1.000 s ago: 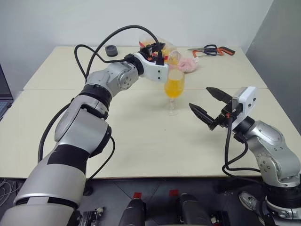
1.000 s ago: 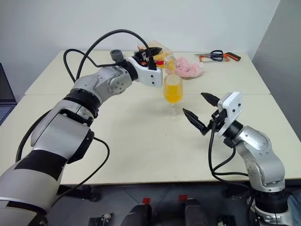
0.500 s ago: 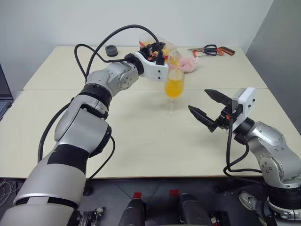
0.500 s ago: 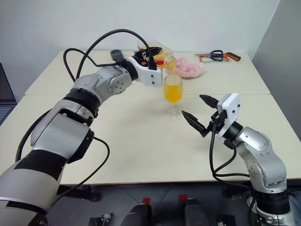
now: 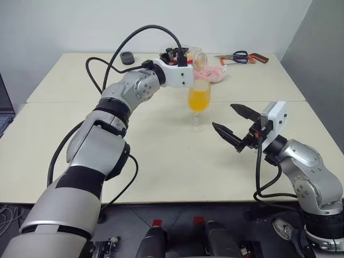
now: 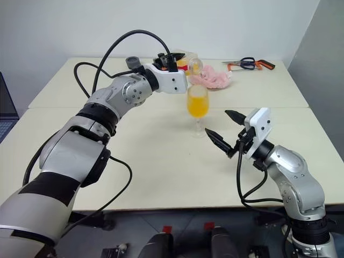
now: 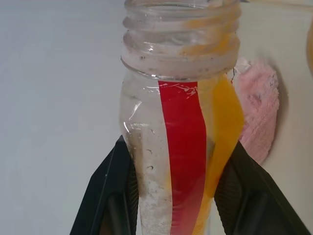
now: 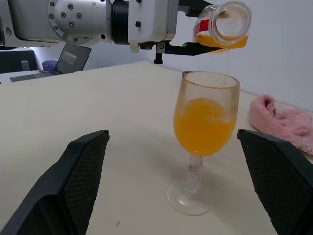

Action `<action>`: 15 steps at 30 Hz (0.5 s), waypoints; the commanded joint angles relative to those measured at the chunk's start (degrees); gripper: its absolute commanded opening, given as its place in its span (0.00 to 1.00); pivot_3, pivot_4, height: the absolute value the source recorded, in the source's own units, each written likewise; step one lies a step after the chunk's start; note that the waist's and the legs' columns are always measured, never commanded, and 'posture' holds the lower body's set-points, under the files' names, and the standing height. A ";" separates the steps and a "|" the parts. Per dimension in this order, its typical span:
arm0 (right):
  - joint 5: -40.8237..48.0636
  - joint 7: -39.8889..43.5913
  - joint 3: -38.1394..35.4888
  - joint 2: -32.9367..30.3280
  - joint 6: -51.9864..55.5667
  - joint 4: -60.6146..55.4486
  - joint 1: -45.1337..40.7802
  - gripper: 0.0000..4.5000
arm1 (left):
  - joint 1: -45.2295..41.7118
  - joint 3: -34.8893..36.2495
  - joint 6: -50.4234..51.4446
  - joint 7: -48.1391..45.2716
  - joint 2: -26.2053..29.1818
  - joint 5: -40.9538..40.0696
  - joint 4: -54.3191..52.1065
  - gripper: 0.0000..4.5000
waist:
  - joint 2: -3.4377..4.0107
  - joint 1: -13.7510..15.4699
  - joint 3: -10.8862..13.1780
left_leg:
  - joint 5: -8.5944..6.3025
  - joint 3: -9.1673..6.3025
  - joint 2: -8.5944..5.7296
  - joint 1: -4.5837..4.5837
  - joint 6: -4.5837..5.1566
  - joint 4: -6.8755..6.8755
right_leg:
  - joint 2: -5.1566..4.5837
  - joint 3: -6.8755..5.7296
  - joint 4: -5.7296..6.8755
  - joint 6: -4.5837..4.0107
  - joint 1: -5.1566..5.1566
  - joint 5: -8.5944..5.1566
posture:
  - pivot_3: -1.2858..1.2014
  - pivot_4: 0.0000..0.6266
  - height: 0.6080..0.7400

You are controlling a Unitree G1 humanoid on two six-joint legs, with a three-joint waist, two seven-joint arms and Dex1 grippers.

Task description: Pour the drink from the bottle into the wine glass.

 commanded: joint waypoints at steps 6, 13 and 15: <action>-0.21 -1.58 1.53 0.12 1.24 -4.30 -2.80 1.00 | 1.19 17.54 10.64 -16.49 -3.06 -20.17 -0.82 0.36 | 0.00 -0.21 0.00 | 0.00 0.00 0.01 0.00 0.00 0.02 | 0.00 0.00 0.01 0.00 0.00 0.00 | 0.52 0.24 1.00; 0.44 -0.88 7.28 -1.15 8.70 -7.80 -5.54 1.00 | 5.62 25.53 19.73 -20.41 0.56 -27.84 -2.25 0.36 | 0.00 -1.17 0.00 | 0.00 -0.04 0.03 0.03 0.00 0.02 | 0.01 -0.02 0.06 -0.01 0.00 0.00 | 0.52 0.24 1.00; -0.07 -2.14 9.43 -0.63 12.52 -7.57 -7.57 1.00 | 7.72 26.93 21.45 -20.62 2.03 -29.18 -2.93 0.36 | 0.00 -1.48 0.00 | 0.00 -0.05 0.04 0.04 0.00 0.02 | 0.02 -0.02 0.07 -0.01 0.00 0.00 | 0.52 0.24 1.00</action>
